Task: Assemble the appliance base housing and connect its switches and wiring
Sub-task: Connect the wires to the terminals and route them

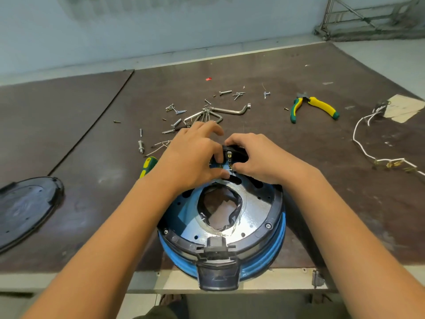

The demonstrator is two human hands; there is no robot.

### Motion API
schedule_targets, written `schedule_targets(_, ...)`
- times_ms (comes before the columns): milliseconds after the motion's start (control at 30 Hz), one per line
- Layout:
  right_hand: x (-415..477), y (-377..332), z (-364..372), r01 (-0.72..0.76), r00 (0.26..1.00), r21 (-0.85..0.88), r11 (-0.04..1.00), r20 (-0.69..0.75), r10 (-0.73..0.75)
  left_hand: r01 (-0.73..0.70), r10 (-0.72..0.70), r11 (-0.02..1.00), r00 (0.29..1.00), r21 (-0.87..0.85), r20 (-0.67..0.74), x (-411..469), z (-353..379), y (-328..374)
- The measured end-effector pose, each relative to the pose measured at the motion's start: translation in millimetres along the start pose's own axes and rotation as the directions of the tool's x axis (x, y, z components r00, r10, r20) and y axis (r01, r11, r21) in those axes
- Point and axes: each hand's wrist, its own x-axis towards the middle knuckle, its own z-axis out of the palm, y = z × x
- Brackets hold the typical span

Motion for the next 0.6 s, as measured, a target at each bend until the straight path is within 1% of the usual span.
schedule_targets(133, 0, 0, 0, -0.003, 1.0, 0.012, 1.0, 0.002, 0.003, 0.043, -0.034, 0.995, 0.995, -0.095, 0.093, 6, 10, 4)
schedule_targets(200, 0, 0, 1, -0.006, 1.0, 0.025, 1.0, 0.002, 0.006, 0.077, -0.068, 0.984, 0.996, -0.162, 0.062, 2, 14, 2)
schedule_targets(267, 0, 0, 1, -0.006, 1.0, 0.028, 1.0, -0.005, 0.006, 0.103, -0.107, 0.977, 0.994, -0.187, -0.012, -3, 18, -3)
schedule_targets(333, 1, 0, 2, -0.008, 1.0, 0.029, 1.0, -0.01, 0.008, 0.115, -0.122, 0.977, 0.992, -0.177, -0.026, -6, 19, -3)
schedule_targets(433, 1, 0, 2, -0.016, 1.0, 0.041, 0.999, -0.015, 0.016, 0.099, -0.096, 0.987, 0.995, -0.126, 0.031, -6, 19, 1)
schedule_targets(600, 1, 1, 2, -0.016, 1.0, 0.054, 0.998, -0.021, 0.017, 0.11, -0.105, 0.989, 0.993, -0.098, 0.058, -3, 20, 1)
